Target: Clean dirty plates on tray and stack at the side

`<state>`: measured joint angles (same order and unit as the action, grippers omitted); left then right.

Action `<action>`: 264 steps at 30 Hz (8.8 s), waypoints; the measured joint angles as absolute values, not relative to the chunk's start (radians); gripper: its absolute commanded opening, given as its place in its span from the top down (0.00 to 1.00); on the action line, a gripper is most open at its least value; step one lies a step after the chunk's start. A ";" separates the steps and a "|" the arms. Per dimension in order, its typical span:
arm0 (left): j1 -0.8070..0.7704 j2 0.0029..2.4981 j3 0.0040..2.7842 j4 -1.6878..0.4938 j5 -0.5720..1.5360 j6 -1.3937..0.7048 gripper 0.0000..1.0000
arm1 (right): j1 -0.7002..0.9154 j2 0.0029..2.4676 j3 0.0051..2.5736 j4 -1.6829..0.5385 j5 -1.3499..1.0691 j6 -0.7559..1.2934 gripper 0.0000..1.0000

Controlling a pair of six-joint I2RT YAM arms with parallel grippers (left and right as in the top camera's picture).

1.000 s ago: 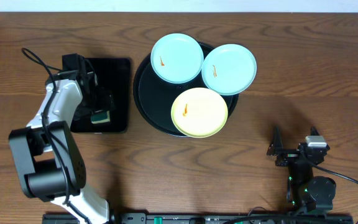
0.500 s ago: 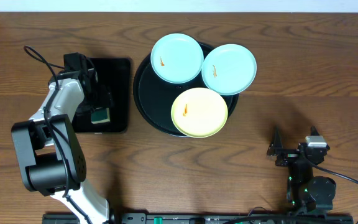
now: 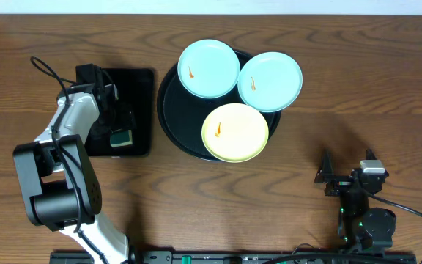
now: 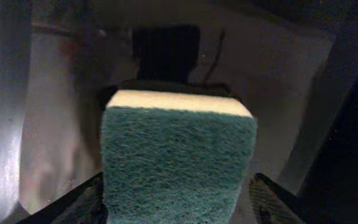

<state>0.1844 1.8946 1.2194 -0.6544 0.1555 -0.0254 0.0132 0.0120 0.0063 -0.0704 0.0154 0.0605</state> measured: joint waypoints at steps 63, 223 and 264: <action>0.429 1.589 1.243 -0.612 0.796 -0.109 0.92 | 0.013 0.012 0.006 -0.070 0.010 0.065 0.01; 0.109 1.568 1.210 -0.673 0.263 0.030 0.92 | 0.023 1.853 1.127 -0.104 -0.284 -0.178 0.44; 0.109 1.568 1.210 -0.677 0.263 0.030 0.91 | 0.019 1.883 1.126 -0.101 -0.352 -0.208 0.34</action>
<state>0.1085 1.5677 1.2102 -0.6769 0.2626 0.0303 0.0185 1.8828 1.1263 -0.1013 -0.3519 -0.2077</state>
